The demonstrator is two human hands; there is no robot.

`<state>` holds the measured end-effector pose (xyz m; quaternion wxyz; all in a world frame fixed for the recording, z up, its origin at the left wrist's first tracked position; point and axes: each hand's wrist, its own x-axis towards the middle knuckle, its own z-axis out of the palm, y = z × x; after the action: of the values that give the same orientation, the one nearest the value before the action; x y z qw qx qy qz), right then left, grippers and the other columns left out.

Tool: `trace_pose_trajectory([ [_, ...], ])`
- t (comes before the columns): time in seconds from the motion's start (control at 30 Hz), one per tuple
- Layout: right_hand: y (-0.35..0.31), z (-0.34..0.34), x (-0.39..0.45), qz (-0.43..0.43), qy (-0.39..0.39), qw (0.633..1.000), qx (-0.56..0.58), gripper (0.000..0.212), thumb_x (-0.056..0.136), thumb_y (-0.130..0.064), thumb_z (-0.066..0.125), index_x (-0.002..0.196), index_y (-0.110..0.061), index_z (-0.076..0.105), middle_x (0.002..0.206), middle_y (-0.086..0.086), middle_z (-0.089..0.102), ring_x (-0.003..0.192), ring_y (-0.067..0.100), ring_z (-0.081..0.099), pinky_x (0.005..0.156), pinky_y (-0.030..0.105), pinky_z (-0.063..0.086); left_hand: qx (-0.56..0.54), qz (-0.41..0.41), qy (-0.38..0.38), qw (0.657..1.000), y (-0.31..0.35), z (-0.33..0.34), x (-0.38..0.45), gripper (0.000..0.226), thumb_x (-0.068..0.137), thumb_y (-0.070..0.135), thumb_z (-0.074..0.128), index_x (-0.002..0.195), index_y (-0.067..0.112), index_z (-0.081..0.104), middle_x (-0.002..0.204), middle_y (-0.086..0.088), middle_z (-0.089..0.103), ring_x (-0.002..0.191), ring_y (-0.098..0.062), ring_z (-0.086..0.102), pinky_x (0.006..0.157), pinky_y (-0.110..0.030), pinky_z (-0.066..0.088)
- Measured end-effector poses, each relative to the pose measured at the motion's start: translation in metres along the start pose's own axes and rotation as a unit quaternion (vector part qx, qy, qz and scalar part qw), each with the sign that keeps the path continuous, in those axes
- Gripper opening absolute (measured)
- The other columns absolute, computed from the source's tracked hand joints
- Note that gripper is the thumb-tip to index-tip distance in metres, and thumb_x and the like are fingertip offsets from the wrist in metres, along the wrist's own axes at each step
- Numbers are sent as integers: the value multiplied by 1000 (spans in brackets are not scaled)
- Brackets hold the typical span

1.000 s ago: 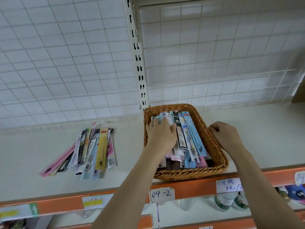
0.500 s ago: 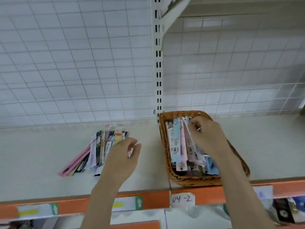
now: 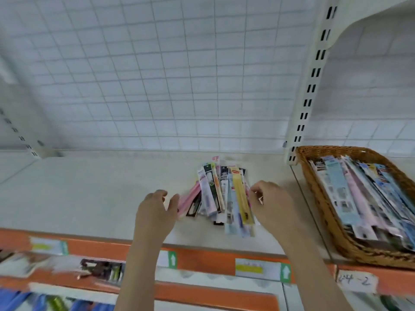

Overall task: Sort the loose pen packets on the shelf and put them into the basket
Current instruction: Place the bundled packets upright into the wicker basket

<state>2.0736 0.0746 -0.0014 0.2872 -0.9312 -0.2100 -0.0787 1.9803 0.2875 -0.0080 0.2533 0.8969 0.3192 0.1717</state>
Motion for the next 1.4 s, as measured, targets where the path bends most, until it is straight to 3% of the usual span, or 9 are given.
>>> trace_pose_trajectory([
  [0.3, 16, 16, -3, 112, 15, 994, -5, 11, 93, -21, 50, 96, -15, 59, 94, 3, 62, 75, 17, 57, 63, 25, 42, 60, -18, -190, 980, 59, 34, 45, 111, 68, 84, 41, 144, 6, 21, 140, -18, 37, 131, -35, 33, 103, -46, 33],
  [0.43, 19, 17, -4, 126, 28, 992, -14, 13, 94, -19, 50, 98, -13, 60, 91, 5, 65, 75, 19, 61, 63, 26, 45, 120, 8, -252, 960, 78, 46, 58, 131, 64, 74, 63, 148, 2, -7, 148, -22, 22, 136, -37, 24, 107, -47, 32],
  [0.53, 18, 19, -3, 133, 37, 990, -19, 14, 94, -19, 50, 100, -12, 61, 92, 6, 66, 77, 21, 62, 65, 30, 49, 82, 33, -284, 955, 86, 49, 60, 122, 73, 51, 72, 146, -6, -8, 148, -22, 27, 136, -34, 29, 109, -39, 30],
  [0.63, 15, 20, -1, 136, 40, 990, -24, 14, 94, -20, 50, 101, -13, 60, 93, 5, 66, 80, 21, 62, 68, 32, 53, -6, 16, -300, 954, 86, 56, 64, 91, 73, 28, 77, 137, -6, 23, 129, -15, 49, 119, -29, 51, 85, -31, 44],
  [0.73, 12, 23, 3, 136, 43, 990, -23, 15, 94, -20, 50, 102, -13, 60, 93, 4, 66, 80, 19, 61, 70, 32, 53, -36, 41, -288, 956, 84, 60, 66, 26, 72, 14, 71, 89, 4, 53, 84, -5, 56, 75, -19, 63, 51, -21, 41],
  [0.83, 10, 23, 5, 141, 41, 989, -24, 16, 94, -20, 50, 104, -14, 60, 94, 3, 65, 82, 18, 61, 70, 31, 53, -84, 40, -296, 951, 79, 61, 67, 40, 73, 6, 65, 53, 14, 31, 52, 2, 35, 42, -12, 35, 38, -19, 24],
  [1.0, 7, 24, 10, 151, 37, 987, -28, 19, 95, -22, 48, 108, -14, 59, 98, 4, 65, 83, 18, 60, 69, 28, 49, -187, 17, -295, 937, 59, 51, 80, 24, 70, 5, 59, 68, 11, 36, 57, 1, 33, 45, -12, 28, 42, -19, 21],
  [1.17, -12, 29, 27, 191, -12, 980, -55, 40, 95, -44, 43, 117, -11, 51, 110, 8, 61, 98, 24, 58, 79, 30, 46, -269, -39, -251, 929, 25, 32, 95, 28, 71, 1, 58, 98, -2, 51, 76, -10, 55, 61, -23, 64, 57, -31, 49],
  [1.4, -58, 52, 60, 281, -116, 943, -133, 98, 75, -83, 33, 137, -7, 30, 132, 20, 40, 124, 33, 39, 96, 41, 40, -321, -17, -216, 922, -4, -2, 98, 9, 81, -2, 58, 81, 6, 55, 72, -13, 54, 41, -5, 57, 52, -23, 44],
])
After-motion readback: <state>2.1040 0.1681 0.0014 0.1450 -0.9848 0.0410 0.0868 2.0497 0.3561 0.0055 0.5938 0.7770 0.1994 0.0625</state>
